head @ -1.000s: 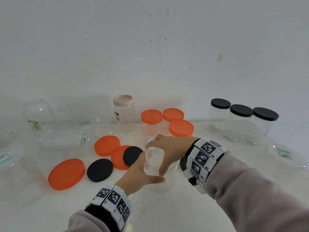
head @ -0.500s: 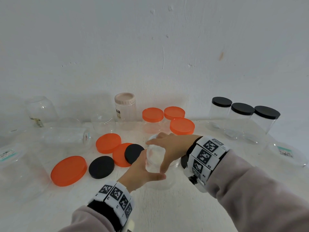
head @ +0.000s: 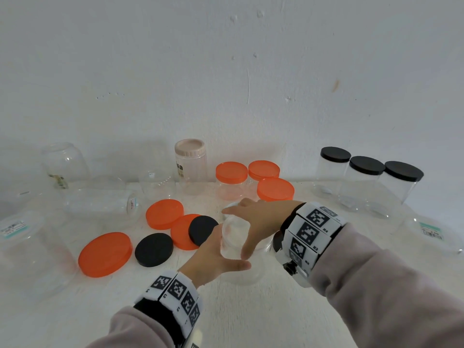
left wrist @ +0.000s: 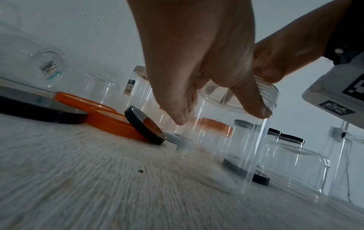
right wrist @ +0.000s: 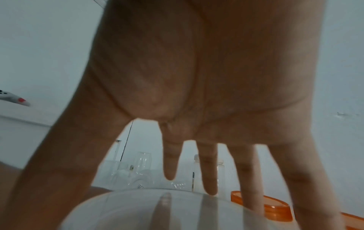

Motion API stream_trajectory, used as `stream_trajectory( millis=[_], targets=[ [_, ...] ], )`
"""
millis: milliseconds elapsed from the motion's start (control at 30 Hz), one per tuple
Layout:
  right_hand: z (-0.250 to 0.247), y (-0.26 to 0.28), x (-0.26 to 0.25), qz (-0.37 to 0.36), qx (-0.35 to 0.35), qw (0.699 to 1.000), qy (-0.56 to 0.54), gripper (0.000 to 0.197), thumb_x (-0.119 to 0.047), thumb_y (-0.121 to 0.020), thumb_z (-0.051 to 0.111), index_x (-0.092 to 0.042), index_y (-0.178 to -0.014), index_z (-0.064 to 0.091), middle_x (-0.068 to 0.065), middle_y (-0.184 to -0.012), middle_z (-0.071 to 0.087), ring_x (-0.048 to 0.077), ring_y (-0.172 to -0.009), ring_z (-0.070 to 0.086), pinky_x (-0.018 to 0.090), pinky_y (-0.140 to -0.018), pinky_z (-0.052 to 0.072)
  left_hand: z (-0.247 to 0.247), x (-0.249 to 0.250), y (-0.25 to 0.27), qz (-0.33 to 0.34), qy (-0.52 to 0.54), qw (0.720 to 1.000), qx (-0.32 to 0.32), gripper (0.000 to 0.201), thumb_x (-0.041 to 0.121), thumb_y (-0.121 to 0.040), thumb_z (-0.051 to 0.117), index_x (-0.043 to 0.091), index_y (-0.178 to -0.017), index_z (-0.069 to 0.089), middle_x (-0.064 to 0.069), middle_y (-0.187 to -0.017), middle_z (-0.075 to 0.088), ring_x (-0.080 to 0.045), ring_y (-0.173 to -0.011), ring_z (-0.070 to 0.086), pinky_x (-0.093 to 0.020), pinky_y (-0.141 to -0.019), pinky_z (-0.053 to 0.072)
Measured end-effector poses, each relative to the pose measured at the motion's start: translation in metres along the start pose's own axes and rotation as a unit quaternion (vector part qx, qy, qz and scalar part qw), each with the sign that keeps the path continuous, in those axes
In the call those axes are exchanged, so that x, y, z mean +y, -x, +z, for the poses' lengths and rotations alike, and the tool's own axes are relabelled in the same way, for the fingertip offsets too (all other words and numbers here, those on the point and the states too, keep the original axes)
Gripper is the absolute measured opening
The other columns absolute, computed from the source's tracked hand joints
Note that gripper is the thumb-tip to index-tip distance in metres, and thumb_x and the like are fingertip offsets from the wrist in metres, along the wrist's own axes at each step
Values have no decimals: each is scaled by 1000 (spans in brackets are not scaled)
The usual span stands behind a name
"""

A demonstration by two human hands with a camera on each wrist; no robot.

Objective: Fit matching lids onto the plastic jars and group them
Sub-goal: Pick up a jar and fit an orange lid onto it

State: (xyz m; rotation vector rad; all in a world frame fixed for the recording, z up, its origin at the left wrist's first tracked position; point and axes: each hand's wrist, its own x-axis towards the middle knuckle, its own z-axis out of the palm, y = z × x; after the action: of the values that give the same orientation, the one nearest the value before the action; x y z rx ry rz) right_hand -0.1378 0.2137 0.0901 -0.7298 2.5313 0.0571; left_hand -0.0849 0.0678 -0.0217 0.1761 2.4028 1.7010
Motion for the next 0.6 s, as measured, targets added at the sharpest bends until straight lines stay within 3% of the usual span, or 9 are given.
stream_trajectory(
  millis=[100, 267, 400, 500, 600],
  targets=[
    [-2, -2, -2, -26, -4, 1000, -8, 96, -46, -69, 79, -46, -145, 20, -4, -141, 33, 25, -124, 38, 44, -97, 41, 0, 1, 1, 0, -2, 1000, 3, 94, 31, -67, 86, 43, -137, 24, 37, -118, 37, 1, -119, 36, -12, -86, 32],
    [6, -5, -2, 21, 57, 998, -10, 84, -74, -67, 63, -37, -137, 36, -4, -117, 42, 20, -101, 46, 34, -79, 42, 1, 4, 1, 19, 3, 1000, -6, 78, 26, -68, 85, 55, -118, 33, 34, -122, 43, 16, -111, 43, -9, -81, 37],
    [3, -5, 0, 41, 72, 996, -20, 79, -76, -74, 52, -29, -136, 42, -3, -114, 49, 15, -90, 45, 28, -72, 39, 0, 4, 3, 27, 7, 1000, -7, 75, 23, -68, 85, 56, -114, 36, 31, -124, 46, 16, -112, 44, -11, -83, 40],
    [-1, -2, 3, 25, 32, 999, -23, 96, -74, -65, 65, -37, -144, 25, -4, -129, 42, 19, -105, 45, 33, -80, 42, 0, 3, 2, 21, 2, 1000, -10, 75, 25, -68, 85, 54, -115, 35, 34, -120, 46, 21, -106, 44, -5, -77, 41],
    [-4, -3, 2, -13, -6, 1000, -13, 101, -52, -66, 79, -47, -145, 17, -7, -144, 30, 24, -127, 37, 45, -99, 41, 1, 4, 2, 6, -8, 1000, 0, 83, 30, -68, 85, 52, -120, 24, 39, -114, 37, 22, -100, 37, -4, -73, 34]
  ],
)
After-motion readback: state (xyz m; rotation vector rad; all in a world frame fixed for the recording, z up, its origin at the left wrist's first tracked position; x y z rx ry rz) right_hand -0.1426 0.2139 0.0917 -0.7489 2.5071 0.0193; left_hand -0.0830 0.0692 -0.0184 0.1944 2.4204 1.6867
